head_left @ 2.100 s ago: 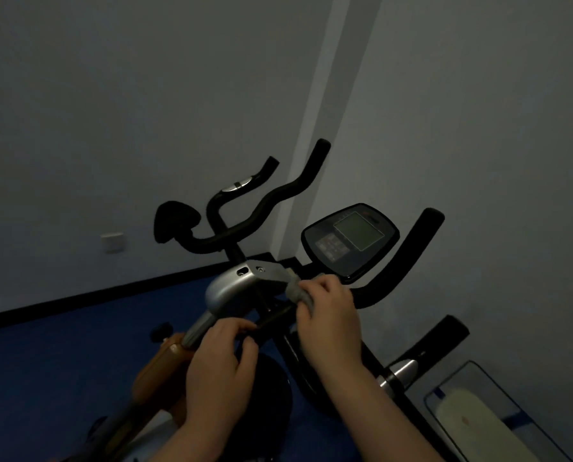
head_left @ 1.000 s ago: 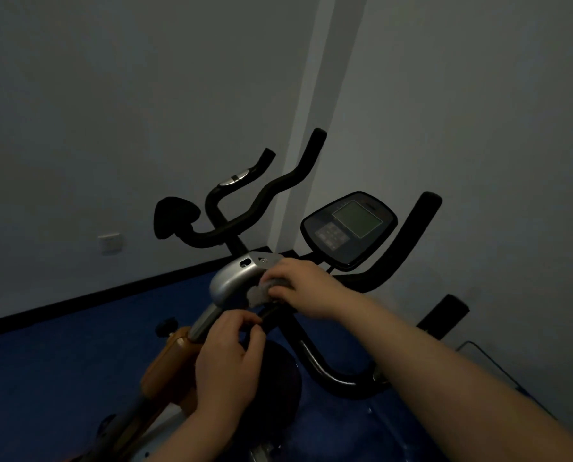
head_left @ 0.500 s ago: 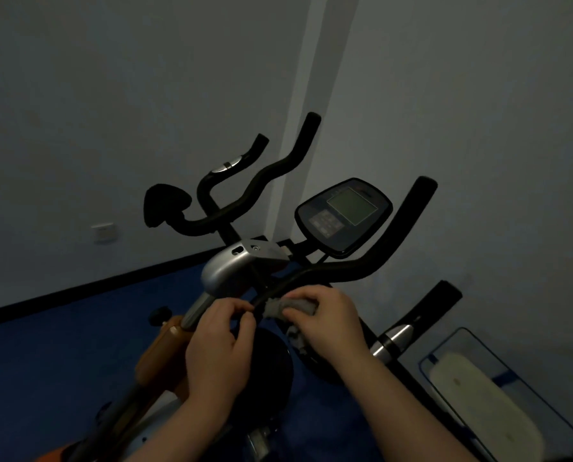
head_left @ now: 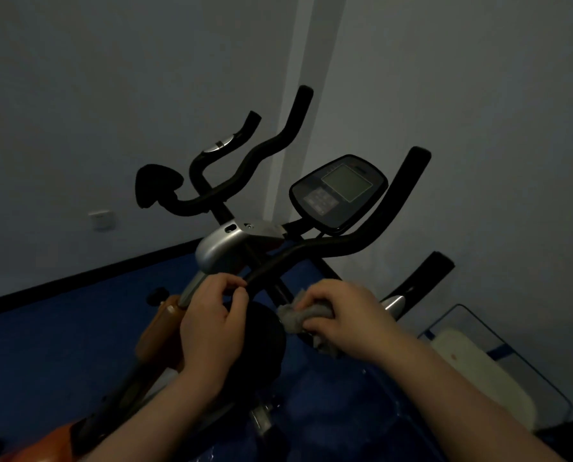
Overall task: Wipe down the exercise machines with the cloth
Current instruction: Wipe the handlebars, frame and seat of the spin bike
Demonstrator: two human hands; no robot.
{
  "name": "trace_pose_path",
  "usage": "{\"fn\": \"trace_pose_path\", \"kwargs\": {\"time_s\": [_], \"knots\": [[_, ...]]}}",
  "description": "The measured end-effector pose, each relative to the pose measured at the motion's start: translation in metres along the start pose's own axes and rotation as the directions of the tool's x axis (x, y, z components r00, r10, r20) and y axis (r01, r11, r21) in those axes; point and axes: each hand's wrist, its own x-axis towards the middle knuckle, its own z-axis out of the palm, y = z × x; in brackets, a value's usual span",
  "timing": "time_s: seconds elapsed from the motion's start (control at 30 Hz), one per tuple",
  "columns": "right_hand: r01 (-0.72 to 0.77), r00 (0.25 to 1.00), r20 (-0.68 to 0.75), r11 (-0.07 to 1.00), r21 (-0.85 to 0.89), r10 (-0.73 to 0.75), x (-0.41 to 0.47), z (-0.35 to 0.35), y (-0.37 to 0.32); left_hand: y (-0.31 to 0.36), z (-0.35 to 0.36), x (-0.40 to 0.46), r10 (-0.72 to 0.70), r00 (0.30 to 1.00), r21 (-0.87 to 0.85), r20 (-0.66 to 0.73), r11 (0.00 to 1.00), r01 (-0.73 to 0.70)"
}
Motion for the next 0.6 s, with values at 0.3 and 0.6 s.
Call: {"fn": "trace_pose_path", "kwargs": {"time_s": [0.3,0.6], "knots": [[-0.002,0.992,-0.129,1.000,0.007,0.003,0.005,0.017,-0.009,0.001,0.001,-0.001,0.004,1.000,0.019,0.004,1.000,-0.004],[0.091,0.882,-0.451,0.988,-0.122,-0.136,-0.024,0.058,-0.008,0.013,0.010,-0.004,0.331,0.940,0.327,0.081,0.882,-0.339]]}}
